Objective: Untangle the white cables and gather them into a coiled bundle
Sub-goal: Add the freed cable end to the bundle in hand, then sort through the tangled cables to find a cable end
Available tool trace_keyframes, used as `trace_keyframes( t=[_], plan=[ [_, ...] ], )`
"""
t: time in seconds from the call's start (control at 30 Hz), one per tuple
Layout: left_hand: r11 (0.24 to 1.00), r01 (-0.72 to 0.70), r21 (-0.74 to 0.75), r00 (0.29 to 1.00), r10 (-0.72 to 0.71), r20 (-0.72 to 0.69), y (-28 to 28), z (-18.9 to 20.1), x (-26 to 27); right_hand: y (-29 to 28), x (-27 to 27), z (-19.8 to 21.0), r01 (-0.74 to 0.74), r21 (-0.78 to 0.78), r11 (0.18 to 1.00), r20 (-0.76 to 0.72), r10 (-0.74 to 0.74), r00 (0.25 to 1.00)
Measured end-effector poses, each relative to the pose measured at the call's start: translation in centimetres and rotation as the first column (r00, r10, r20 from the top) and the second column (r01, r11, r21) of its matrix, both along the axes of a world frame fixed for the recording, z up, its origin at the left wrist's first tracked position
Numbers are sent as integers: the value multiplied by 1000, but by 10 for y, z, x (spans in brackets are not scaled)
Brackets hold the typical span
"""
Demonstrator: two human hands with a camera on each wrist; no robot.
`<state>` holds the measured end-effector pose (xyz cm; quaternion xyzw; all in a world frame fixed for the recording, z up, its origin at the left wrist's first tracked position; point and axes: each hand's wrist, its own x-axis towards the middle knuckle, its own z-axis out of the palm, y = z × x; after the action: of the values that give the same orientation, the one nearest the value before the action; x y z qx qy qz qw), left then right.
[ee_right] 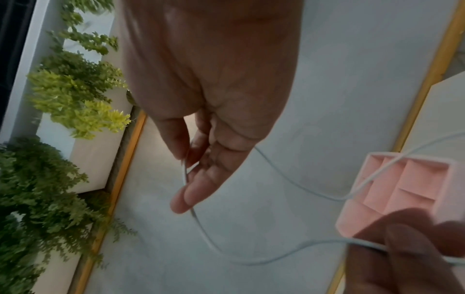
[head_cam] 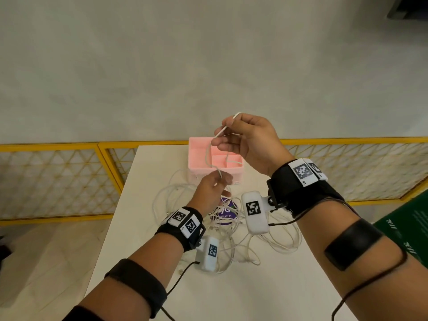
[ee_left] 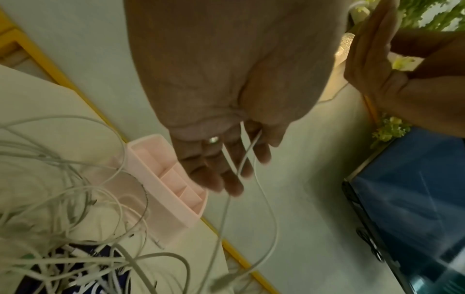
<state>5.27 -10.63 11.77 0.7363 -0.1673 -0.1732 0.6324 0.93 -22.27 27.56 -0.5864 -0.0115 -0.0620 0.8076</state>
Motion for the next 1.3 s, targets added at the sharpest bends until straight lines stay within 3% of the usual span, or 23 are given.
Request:
trace_keyframes(
  t=[0.1,0.2,0.3,0.37,0.43,0.5,0.57,0.63,0.73,0.87,0.93,1.03,1.1,1.3],
  plan=[
    [998,-23,-60,999,21,-34,3,2,-4,-13,4,-10,97,-4,995,-13,-97,995],
    [983,-92,-160,993,78,-88,10,12,-2,-28,7,-42,142,-160,977,-113,-161,980],
    [945,-141,-294,988,114,-108,17,37,2,-34,1,-97,4,-530,848,-227,-146,963],
    [917,-143,-372,988,114,-101,21,60,5,-26,-8,-132,-166,-600,782,-332,-55,942],
    [886,-161,-435,987,141,-76,24,79,11,-14,-18,-155,-236,-462,855,-434,14,901],
    [868,-186,-461,982,182,-55,31,90,19,-2,-25,-165,-197,-171,965,-483,92,871],
    [868,-206,-452,977,206,-50,40,91,26,4,-27,-164,-168,80,983,-443,186,877],
    [882,-213,-421,976,209,-57,48,84,28,6,-25,-154,-154,212,965,-372,225,901],
    [901,-219,-374,976,195,-101,58,67,22,11,-18,-133,-103,200,974,-336,167,927],
    [897,-255,-360,959,189,-209,63,48,10,12,-7,-126,77,-156,985,-318,-124,940],
    [886,-264,-381,948,164,-273,63,42,1,16,-7,-132,60,-211,976,-401,-142,905],
    [857,-275,-436,906,79,-416,64,29,-21,29,-13,-152,-44,-82,996,-600,-15,800],
    [843,-292,-452,862,26,-507,66,16,-38,36,-17,-165,-14,33,999,-608,31,793],
    [916,-320,-243,695,53,-717,85,-40,-75,25,-8,-163,362,157,919,-485,-248,839]
  ],
)
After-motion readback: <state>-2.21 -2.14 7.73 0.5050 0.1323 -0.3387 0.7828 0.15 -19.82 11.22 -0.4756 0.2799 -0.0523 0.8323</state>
